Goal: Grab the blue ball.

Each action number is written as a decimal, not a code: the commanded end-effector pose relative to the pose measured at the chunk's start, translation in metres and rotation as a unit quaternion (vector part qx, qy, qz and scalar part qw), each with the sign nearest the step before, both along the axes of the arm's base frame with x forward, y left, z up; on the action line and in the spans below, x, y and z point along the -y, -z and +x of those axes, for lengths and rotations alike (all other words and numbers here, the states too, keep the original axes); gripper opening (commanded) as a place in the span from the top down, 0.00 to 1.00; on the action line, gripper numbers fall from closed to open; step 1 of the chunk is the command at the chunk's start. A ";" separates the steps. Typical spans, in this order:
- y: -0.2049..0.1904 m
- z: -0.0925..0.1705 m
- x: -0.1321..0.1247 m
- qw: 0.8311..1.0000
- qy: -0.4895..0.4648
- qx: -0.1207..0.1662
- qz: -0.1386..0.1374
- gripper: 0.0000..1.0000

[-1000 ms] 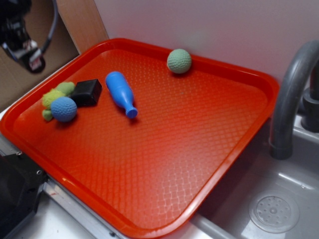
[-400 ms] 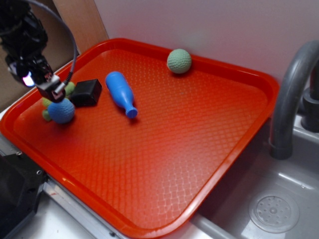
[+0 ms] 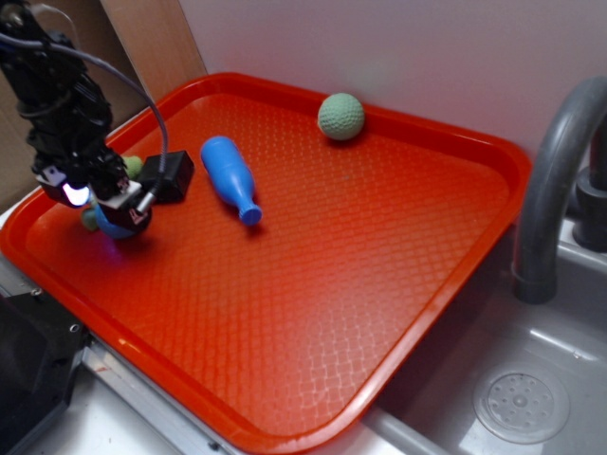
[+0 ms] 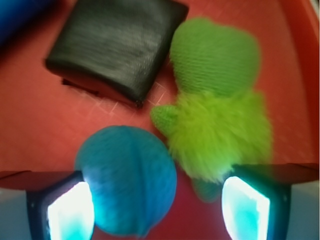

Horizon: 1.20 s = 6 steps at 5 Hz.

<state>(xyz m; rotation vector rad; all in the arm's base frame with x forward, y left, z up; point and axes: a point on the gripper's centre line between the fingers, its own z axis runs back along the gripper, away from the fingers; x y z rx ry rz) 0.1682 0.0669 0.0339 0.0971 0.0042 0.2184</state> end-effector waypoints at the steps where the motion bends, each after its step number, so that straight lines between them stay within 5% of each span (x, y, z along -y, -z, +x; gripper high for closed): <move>1: 0.014 0.004 -0.015 1.000 0.008 0.009 0.017 0.00; 2: 0.022 0.000 -0.009 1.000 0.000 -0.004 -0.003 0.00; 3: 0.025 -0.002 -0.004 1.000 -0.005 -0.003 -0.008 1.00; 6: 0.014 -0.011 0.017 0.999 -0.016 -0.019 -0.039 1.00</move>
